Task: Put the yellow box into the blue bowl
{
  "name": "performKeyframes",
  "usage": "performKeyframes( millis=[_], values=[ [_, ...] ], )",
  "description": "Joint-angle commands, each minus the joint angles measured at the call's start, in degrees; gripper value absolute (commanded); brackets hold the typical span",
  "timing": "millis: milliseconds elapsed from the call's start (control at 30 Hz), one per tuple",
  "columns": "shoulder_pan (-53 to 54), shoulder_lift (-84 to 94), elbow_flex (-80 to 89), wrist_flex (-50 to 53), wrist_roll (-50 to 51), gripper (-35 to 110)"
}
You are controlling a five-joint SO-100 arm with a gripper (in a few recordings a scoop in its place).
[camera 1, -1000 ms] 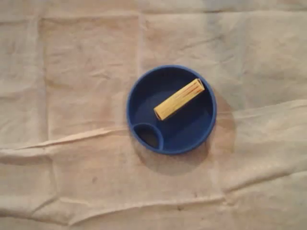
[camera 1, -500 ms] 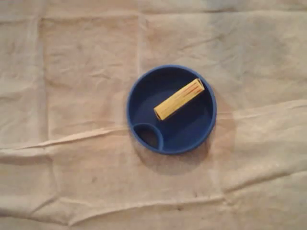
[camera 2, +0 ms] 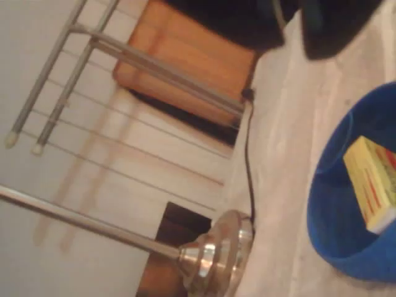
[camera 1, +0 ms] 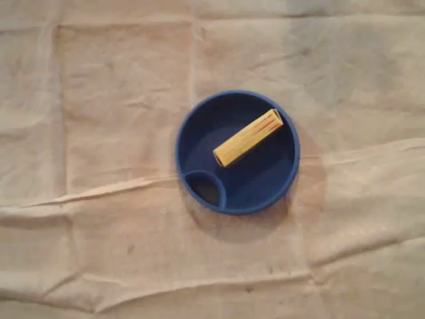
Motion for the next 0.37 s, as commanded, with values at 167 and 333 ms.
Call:
performKeyframes(
  millis=[167,333],
  values=[
    [0.35,-0.18,-0.35,-0.18,0.26,1],
    [0.35,-0.18,-0.35,-0.18,0.18,1]
  ],
)
